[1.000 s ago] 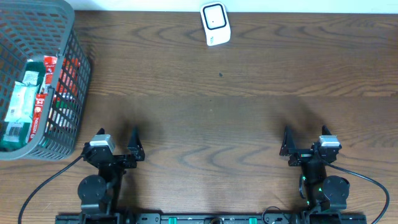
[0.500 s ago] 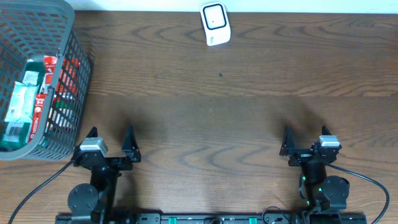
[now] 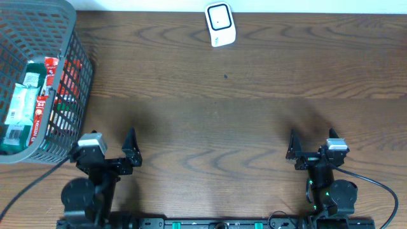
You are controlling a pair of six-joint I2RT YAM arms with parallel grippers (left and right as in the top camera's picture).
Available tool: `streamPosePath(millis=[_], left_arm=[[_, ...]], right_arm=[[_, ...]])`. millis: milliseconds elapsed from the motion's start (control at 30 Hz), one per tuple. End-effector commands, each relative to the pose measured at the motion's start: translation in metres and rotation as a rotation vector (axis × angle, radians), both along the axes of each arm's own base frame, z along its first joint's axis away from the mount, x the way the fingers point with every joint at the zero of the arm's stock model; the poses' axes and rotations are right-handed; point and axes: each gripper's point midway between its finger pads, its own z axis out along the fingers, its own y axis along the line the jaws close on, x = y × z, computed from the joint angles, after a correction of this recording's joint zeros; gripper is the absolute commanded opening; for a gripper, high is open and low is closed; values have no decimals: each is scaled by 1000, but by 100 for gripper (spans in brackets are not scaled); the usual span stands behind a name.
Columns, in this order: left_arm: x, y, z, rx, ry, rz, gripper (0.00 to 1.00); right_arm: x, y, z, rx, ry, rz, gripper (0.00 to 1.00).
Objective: Scan the item barcode
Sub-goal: 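Raise the left gripper and move it over the grey basket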
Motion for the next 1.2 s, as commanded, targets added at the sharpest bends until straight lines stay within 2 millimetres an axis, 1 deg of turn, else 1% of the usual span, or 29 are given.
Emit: streamPosePath(millis=[0, 267, 333, 500, 600, 700, 767, 1067, 1100, 1133, 1167], left_arm=[[-1, 0, 20, -7, 35, -1, 95], [2, 0, 51, -12, 221, 0, 95], [2, 0, 59, -13, 275, 0, 98], [4, 0, 71, -17, 441, 0, 98], [5, 0, 74, -20, 538, 0, 98], [6, 0, 69, -22, 644, 1, 98], [7, 0, 62, -24, 717, 1, 98], [30, 1, 29, -28, 874, 1, 98], [32, 1, 27, -28, 881, 2, 92], [33, 1, 26, -28, 885, 2, 72], [35, 1, 24, -28, 890, 1, 60]], right_arm=[[0, -4, 0, 9, 0, -17, 99], [0, -4, 0, 9, 0, -17, 99], [0, -4, 0, 9, 0, -17, 99], [0, -4, 0, 9, 0, -17, 99], [0, -4, 0, 9, 0, -17, 99], [0, -4, 0, 9, 0, -17, 99], [0, -4, 0, 9, 0, -17, 99], [0, -4, 0, 9, 0, -17, 99], [0, -4, 0, 9, 0, -17, 99], [0, -4, 0, 9, 0, -17, 99], [0, -4, 0, 9, 0, -17, 99]])
